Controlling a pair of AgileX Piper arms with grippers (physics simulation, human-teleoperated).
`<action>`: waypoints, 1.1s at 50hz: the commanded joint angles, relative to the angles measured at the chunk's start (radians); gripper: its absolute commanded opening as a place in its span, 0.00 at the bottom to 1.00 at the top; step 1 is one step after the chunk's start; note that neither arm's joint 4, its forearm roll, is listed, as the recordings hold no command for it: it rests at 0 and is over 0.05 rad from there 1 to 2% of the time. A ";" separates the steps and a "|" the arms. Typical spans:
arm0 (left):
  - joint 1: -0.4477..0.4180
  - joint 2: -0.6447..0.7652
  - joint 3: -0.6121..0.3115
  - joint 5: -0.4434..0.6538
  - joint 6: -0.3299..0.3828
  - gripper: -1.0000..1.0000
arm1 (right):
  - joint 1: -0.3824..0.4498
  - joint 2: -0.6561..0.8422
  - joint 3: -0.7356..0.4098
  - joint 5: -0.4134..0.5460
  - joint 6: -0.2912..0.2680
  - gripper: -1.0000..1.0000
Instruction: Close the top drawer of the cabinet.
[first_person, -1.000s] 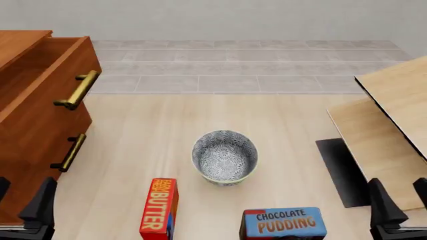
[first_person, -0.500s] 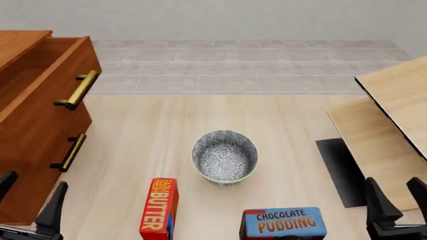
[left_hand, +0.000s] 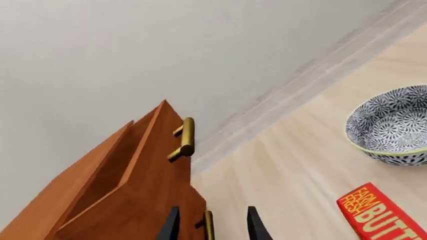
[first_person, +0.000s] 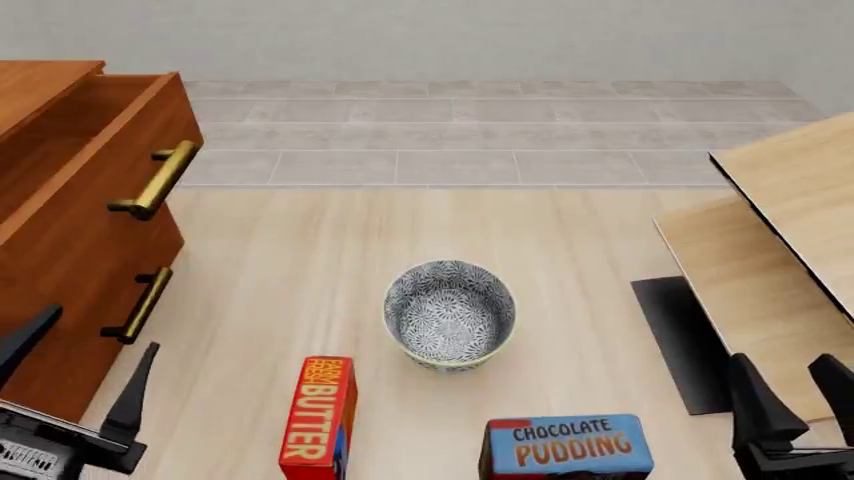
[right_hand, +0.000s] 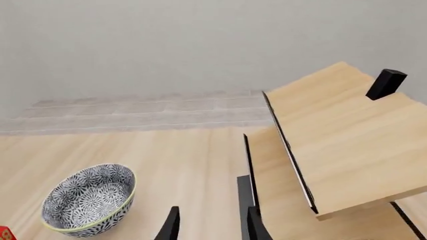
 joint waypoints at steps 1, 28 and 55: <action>-0.006 0.136 0.004 -0.147 0.126 1.00 | 0.017 -0.039 -0.007 0.034 0.024 1.00; -0.094 0.403 -0.007 -0.405 0.326 1.00 | -0.007 0.040 0.004 -0.041 0.026 1.00; -0.031 0.656 -0.041 -0.635 0.510 1.00 | -0.011 0.013 0.012 -0.014 0.025 1.00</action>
